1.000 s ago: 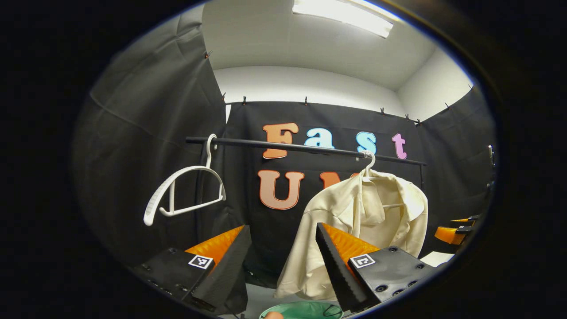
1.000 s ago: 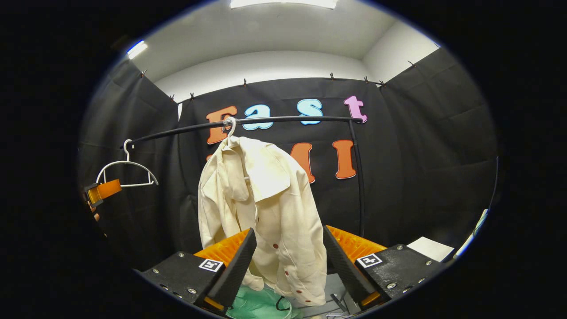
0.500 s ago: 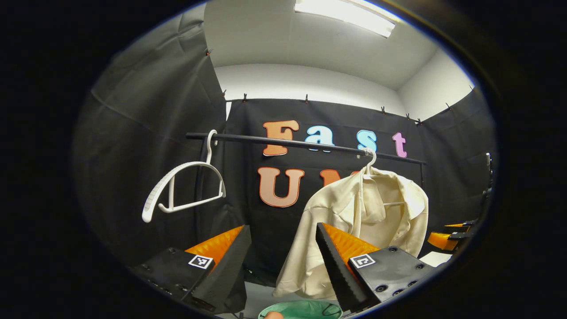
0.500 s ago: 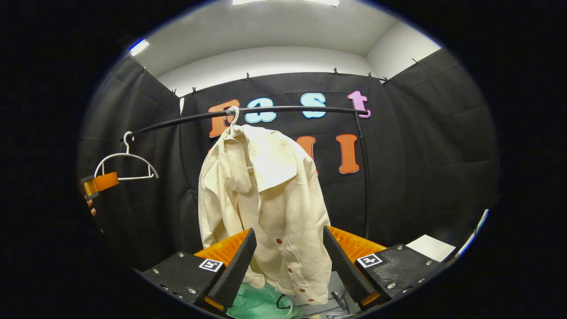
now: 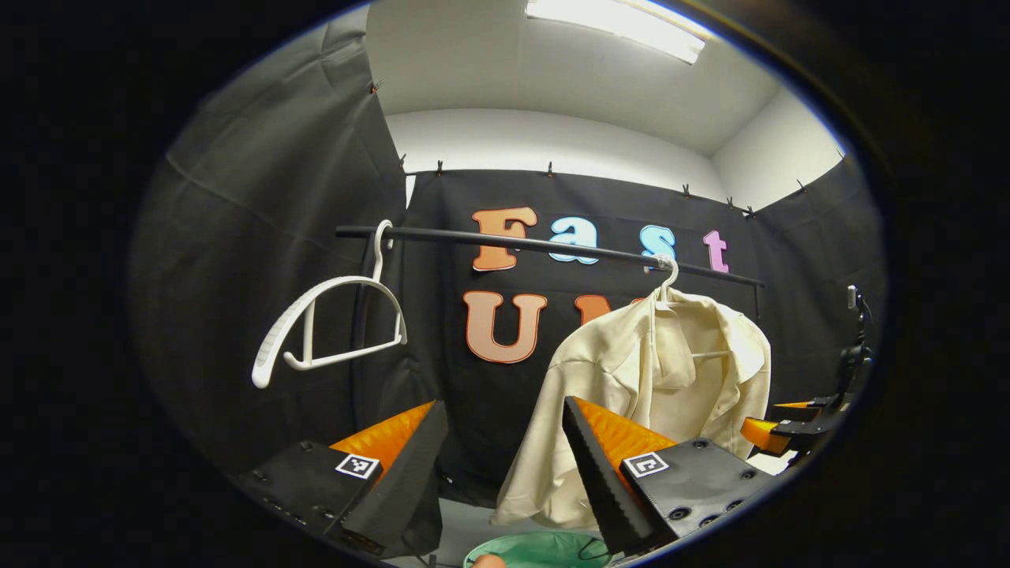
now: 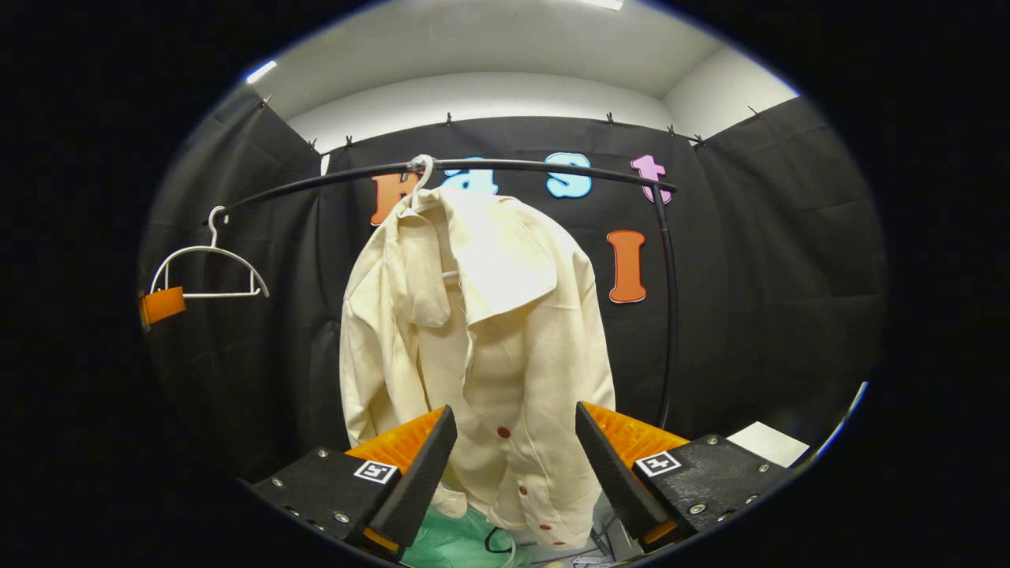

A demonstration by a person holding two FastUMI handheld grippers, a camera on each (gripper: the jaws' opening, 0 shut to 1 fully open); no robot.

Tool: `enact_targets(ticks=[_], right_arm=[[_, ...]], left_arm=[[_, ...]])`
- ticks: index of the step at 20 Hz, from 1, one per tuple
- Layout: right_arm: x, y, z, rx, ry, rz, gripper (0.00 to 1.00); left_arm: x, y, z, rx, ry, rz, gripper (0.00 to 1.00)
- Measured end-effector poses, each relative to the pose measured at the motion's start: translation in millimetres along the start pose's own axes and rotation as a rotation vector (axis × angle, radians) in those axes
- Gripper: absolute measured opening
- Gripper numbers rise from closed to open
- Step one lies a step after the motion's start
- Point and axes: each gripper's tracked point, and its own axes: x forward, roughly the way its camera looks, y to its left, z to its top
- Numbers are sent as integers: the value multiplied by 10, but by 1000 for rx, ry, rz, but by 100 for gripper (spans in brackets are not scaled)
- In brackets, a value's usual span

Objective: Grasp the clothes on the hanger with both hands and then place them into the laundry hamper below.

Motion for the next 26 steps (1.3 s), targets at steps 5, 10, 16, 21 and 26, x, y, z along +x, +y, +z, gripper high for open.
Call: enact_targets(ticks=[5,10,16,21,26], right_arm=[[285,-201,18,4,-23,-99,94],[546,-123,-7,15,-32,-70,94],[874,81,-85,32,-16,-20,94],[1044,129,-180,58,5,8,89],[1056,46,-207,82,10,6,45]], left_arm=[[55,67,-89,5,18,10,100],[101,89,-109,7,18,6,100],[206,22,-248,6,41,-4,96],[326,-213,-372,0,53,-34,96],[610,-711,-497,-24,56,-109,96]])
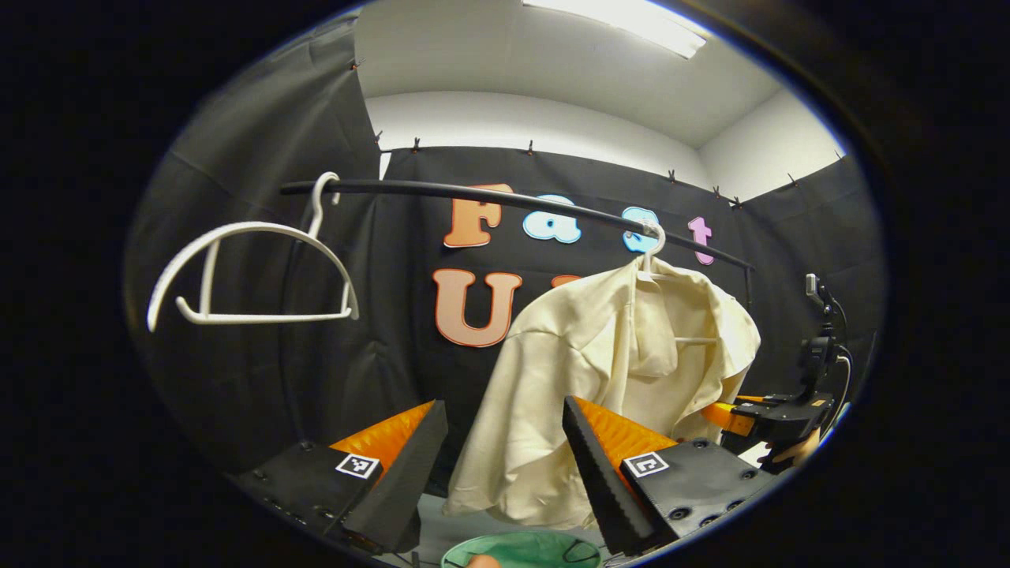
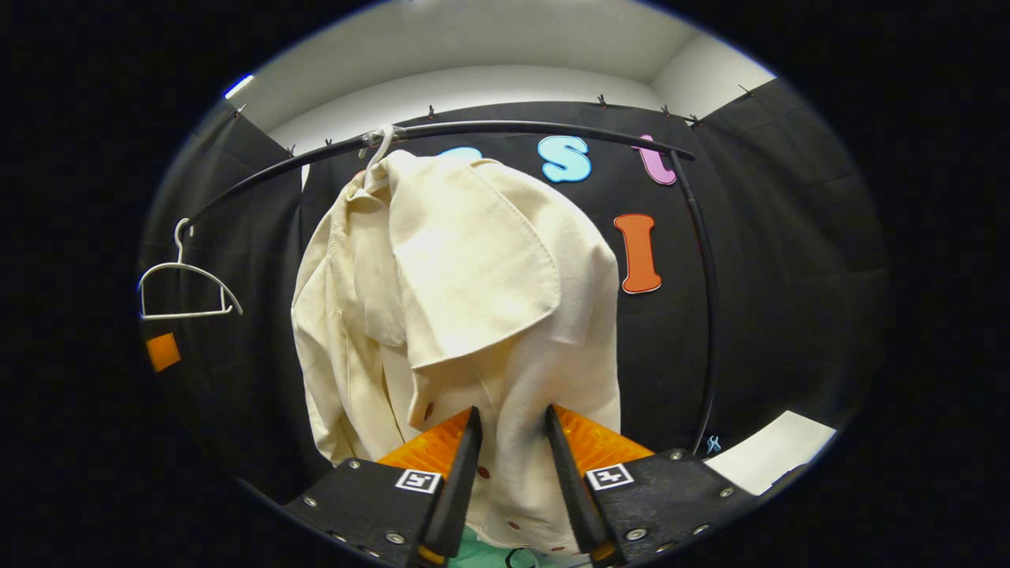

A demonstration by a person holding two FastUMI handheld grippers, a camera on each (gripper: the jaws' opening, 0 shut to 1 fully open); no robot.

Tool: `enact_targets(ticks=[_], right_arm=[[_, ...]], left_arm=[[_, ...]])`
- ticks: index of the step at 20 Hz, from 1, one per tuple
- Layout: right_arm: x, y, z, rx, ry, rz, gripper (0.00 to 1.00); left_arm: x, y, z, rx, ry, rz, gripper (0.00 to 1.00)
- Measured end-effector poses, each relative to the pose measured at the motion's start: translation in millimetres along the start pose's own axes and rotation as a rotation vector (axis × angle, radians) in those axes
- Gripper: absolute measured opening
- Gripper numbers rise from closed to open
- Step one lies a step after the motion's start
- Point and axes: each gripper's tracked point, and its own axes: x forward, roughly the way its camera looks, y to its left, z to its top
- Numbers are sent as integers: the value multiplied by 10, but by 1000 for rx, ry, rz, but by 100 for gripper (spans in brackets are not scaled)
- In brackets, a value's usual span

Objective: Grasp the clothes on the hanger with both hands and then place them into the laundry hamper below.

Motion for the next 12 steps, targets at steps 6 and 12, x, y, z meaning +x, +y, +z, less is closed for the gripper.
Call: enact_targets(ticks=[6,12], right_arm=[[-72,-123,41,31,2,-11,13],[-103,-120,55,22,2,1,9]], left_arm=[[527,-545,-192,4,13,-75,96],[1130,-870,-413,32,43,-80,98]])
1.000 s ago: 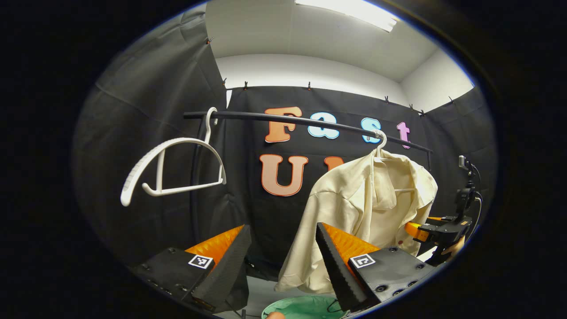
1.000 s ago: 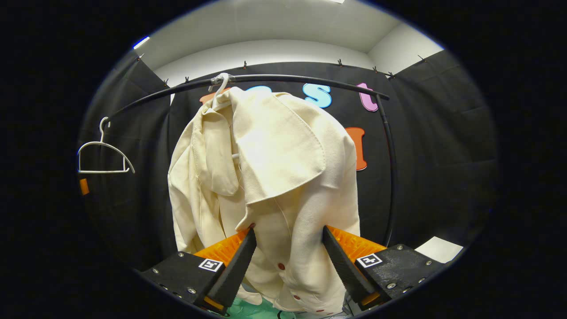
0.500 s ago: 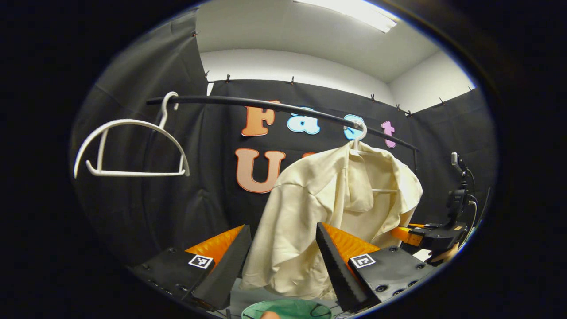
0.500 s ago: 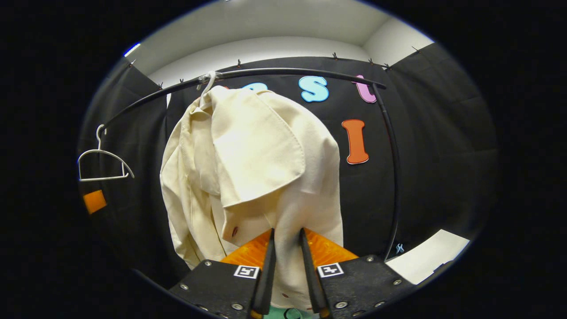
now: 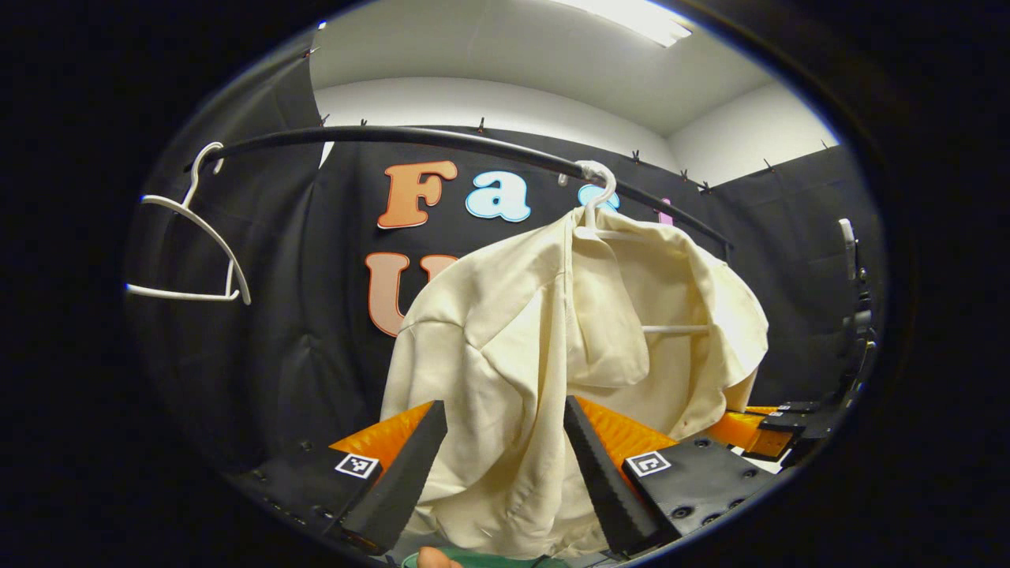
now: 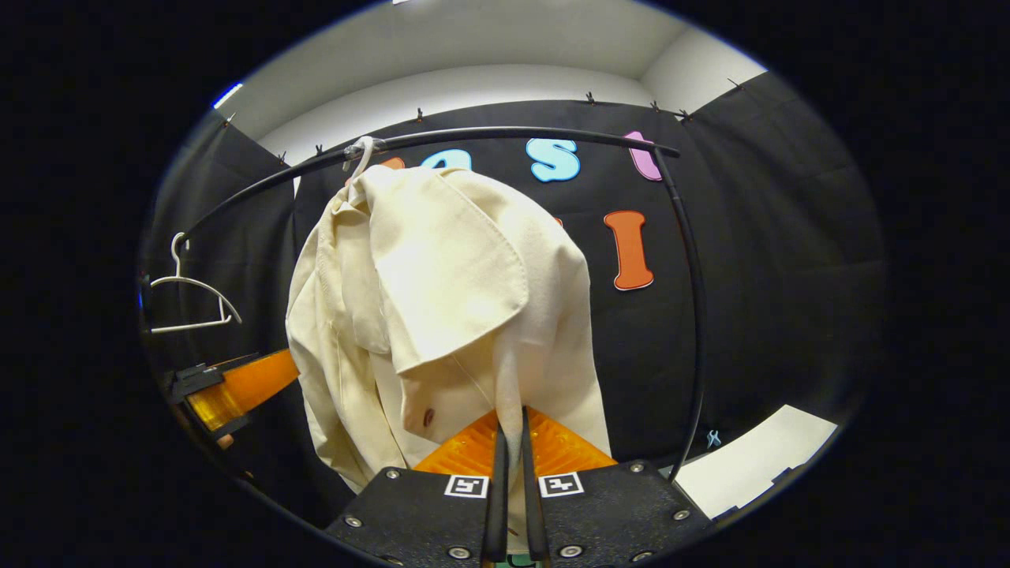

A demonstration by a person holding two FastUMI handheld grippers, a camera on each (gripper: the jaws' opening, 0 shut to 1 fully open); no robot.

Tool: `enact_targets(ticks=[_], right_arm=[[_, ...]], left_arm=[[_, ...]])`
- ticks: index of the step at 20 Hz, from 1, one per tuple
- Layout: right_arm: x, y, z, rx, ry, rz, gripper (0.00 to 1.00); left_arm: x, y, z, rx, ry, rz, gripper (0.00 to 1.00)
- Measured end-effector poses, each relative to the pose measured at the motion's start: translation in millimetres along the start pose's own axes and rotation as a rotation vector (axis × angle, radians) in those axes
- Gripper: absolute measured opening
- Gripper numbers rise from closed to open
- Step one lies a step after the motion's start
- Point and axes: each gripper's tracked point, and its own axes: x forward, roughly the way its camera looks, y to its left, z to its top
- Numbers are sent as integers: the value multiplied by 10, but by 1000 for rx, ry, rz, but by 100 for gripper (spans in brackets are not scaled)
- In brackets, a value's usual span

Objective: Grasp the clothes on the hanger with both hands and then place them into the laundry hamper below.

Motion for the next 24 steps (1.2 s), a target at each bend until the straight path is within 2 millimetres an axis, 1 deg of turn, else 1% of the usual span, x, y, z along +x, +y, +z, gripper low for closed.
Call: enact_targets(ticks=[2,3,4,8,9,10,11,12,14,15,16,17,18,20,21,24], right_arm=[[-15,16,3,-9,1,10,9],[-33,15,10,-16,2,14,9],[-55,16,16,-23,2,18,9],[-162,31,62,-42,-11,31,9],[-187,24,86,-45,-16,30,9],[-202,15,104,-49,-19,27,9],[-215,10,122,-53,-21,26,9],[-226,7,144,-57,-27,25,9],[-273,-5,206,-62,-43,26,9],[-299,-25,251,-62,-53,25,9],[-325,-48,301,-62,-65,23,9],[-346,-71,344,-60,-76,21,9],[-384,-103,400,-53,-86,21,6],[-445,-165,521,-39,-107,16,4],[-474,-197,581,-37,-114,10,4],[-526,-301,719,-36,-139,-17,0]], left_arm=[[158,-9,-64,-6,14,7,97],[220,8,-83,-3,17,11,94],[243,18,-105,-5,17,14,97],[375,50,-145,-36,31,13,97],[394,54,-153,-26,34,8,96],[433,31,-167,-17,41,8,92],[462,3,-174,-5,49,11,75],[502,-17,-183,7,55,10,68],[542,-121,-184,7,45,-37,45],[544,-119,-154,9,29,-55,32],[556,-57,-152,10,21,-38,21],[554,15,-142,-1,22,-24,7],[536,52,-141,-26,32,-30,7],[479,230,-82,-60,30,1,7],[413,295,-22,-68,24,14,7],[300,479,196,-56,-5,48,6]])
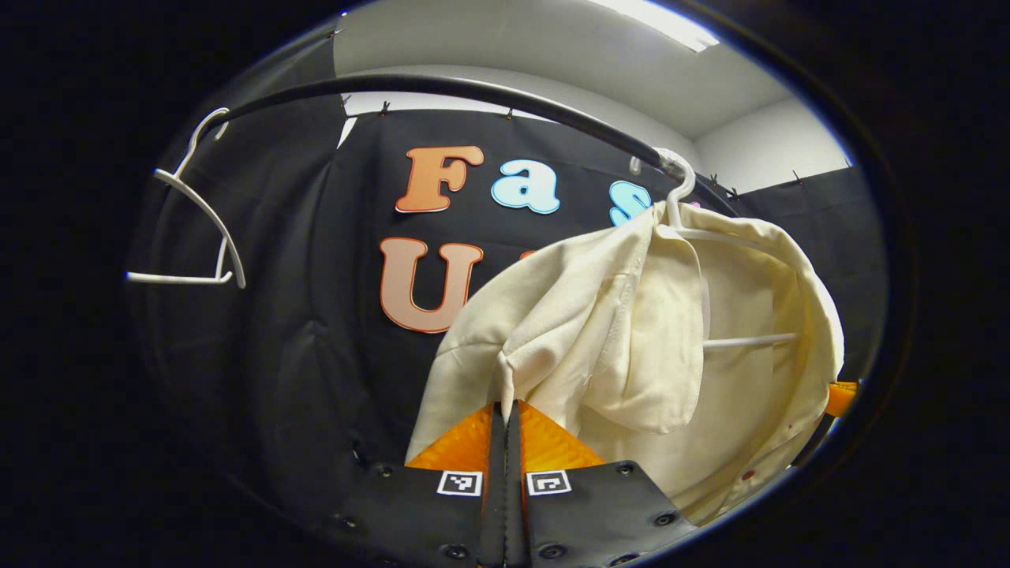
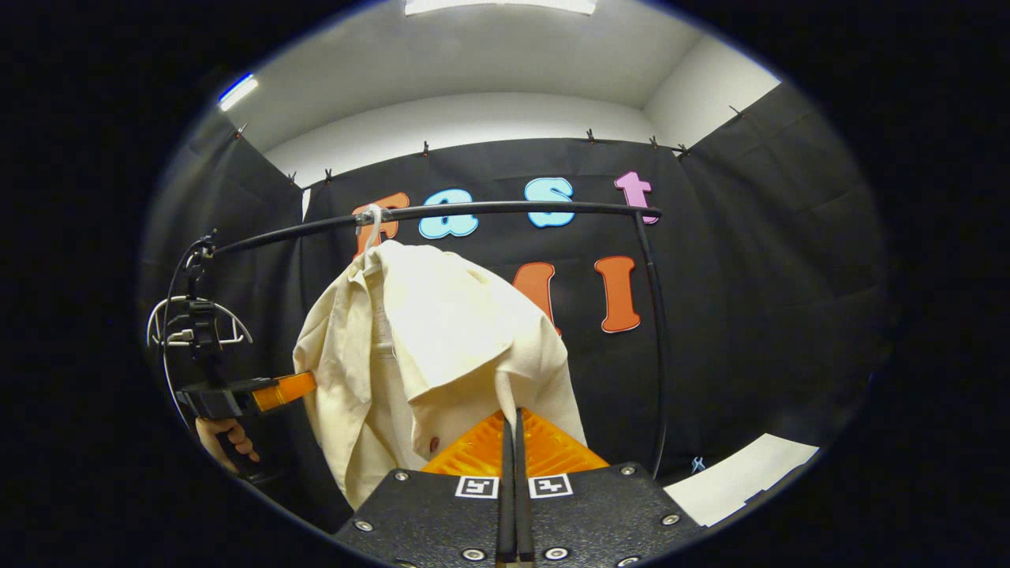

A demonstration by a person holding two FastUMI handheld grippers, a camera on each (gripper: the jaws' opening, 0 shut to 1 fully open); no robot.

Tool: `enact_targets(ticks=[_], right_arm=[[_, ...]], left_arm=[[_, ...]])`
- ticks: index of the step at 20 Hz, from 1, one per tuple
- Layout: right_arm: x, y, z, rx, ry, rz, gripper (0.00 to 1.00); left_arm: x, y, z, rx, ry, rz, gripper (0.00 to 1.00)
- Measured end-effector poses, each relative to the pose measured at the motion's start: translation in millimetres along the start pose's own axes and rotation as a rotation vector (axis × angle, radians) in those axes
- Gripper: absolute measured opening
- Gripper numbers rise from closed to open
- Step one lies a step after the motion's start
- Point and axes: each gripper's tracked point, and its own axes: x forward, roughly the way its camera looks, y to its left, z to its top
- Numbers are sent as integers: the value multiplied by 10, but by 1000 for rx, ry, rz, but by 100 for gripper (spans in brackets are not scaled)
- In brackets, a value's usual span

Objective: Grasp the clothes on the hanger with both hands and then place them into the laundry hamper below.

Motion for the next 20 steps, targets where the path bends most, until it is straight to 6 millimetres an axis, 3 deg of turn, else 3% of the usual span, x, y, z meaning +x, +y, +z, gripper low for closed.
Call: enact_targets(ticks=[4,9,10,11,16,20], right_arm=[[-17,-22,284,10,-42,-11,0],[-4,-308,831,16,-142,-71,0],[3,-346,897,17,-153,-75,7],[34,-363,944,21,-159,-74,0],[179,-481,1201,4,-179,-68,0],[299,-509,1214,21,-165,-31,0]], left_arm=[[-176,269,305,34,-60,55,6],[-208,629,637,22,-110,117,6],[-195,668,702,19,-120,123,6],[-177,731,757,23,-126,131,6],[-76,943,1056,83,-168,186,6],[-73,1045,1189,133,-199,223,6]])
